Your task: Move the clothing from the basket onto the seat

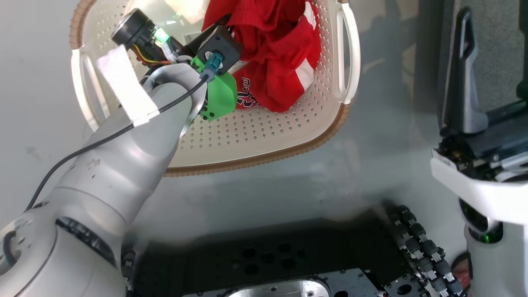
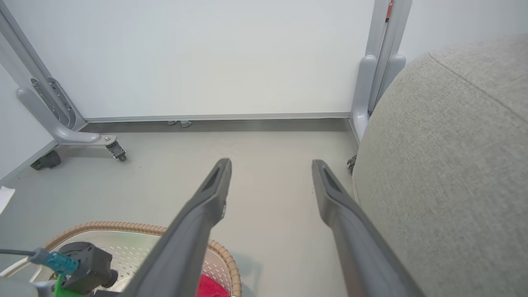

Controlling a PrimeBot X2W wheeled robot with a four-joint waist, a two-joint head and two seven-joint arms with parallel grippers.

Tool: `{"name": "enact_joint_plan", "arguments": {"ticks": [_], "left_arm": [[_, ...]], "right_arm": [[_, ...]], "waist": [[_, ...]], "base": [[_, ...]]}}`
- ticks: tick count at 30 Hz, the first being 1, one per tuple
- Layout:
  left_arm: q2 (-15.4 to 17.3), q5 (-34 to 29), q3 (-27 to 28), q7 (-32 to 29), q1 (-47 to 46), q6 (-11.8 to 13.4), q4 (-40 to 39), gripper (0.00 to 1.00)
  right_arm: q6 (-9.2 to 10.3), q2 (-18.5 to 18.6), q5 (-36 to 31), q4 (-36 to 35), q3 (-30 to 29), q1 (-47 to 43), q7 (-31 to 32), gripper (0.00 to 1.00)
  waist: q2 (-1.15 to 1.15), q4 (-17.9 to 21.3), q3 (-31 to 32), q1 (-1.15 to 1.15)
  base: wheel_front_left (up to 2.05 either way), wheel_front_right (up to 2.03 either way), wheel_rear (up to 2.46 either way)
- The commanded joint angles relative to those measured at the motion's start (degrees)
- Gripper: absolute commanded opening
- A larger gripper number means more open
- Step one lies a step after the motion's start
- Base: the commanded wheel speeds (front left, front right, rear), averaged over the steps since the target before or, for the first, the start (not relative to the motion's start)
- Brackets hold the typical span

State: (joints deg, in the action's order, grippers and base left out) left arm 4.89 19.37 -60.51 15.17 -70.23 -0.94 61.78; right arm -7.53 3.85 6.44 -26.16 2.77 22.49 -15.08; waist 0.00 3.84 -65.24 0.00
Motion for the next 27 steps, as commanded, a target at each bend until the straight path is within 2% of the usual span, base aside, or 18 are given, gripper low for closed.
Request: {"name": "enact_joint_plan", "arguments": {"ticks": [1, 4, 7, 15, 21, 23, 27], "left_arm": [[0.9, -0.9, 0.5, 0.0, 1.1, 0.5, -1.1, 0.00], [2.1, -1.6, 1.5, 0.0, 3.0, 0.7, -3.5, 0.00], [3.1, -2.2, 2.5, 0.0, 5.9, 0.7, -5.9, 0.00], [6.2, -3.0, 6.2, 0.0, 15.5, -1.0, -12.3, 0.00], [7.4, -1.9, 11.3, 0.0, 23.8, -2.0, -17.8, 0.00], [7.4, -2.0, 12.7, 0.0, 26.6, -2.2, -19.8, 0.00], [7.1, -1.6, 16.2, 0.0, 32.3, -2.7, -23.9, 0.00]], "right_arm": [[0.08, -0.2, 0.3, 0.4, -0.2, 1.3, -0.1, 0.96], [0.08, -0.4, 0.3, 1.6, -0.6, 2.9, -0.1, 0.92], [0.08, -0.6, 0.7, 3.0, -0.8, 3.1, -0.1, 0.92], [0.08, -0.9, 2.0, 7.5, 0.3, 1.0, -0.1, 0.85], [0.08, -0.9, 4.3, 10.7, 0.8, -1.3, -0.1, 0.80], [0.08, -0.9, 4.7, 11.7, 1.0, -2.4, -0.1, 0.75], [0.08, -0.9, 5.5, 14.1, 1.1, -5.1, -0.1, 0.72]], "waist": [[0.00, -0.2, 0.7, 0.00], [0.00, -0.4, 2.5, 0.00], [0.00, -0.5, 5.6, 0.00], [0.00, -0.5, 15.8, 0.00], [0.00, -0.4, 24.1, 0.00], [0.00, -0.5, 26.9, 0.00], [0.00, -1.1, 33.3, 0.00]], "base": [[0.00, 0.00, 0.00], [0.00, 0.00, 0.00], [0.00, 0.00, 0.00], [0.00, 0.00, 0.00], [0.00, 0.00, 0.00], [0.00, 0.00, 0.00], [0.00, 0.00, 0.00]]}}
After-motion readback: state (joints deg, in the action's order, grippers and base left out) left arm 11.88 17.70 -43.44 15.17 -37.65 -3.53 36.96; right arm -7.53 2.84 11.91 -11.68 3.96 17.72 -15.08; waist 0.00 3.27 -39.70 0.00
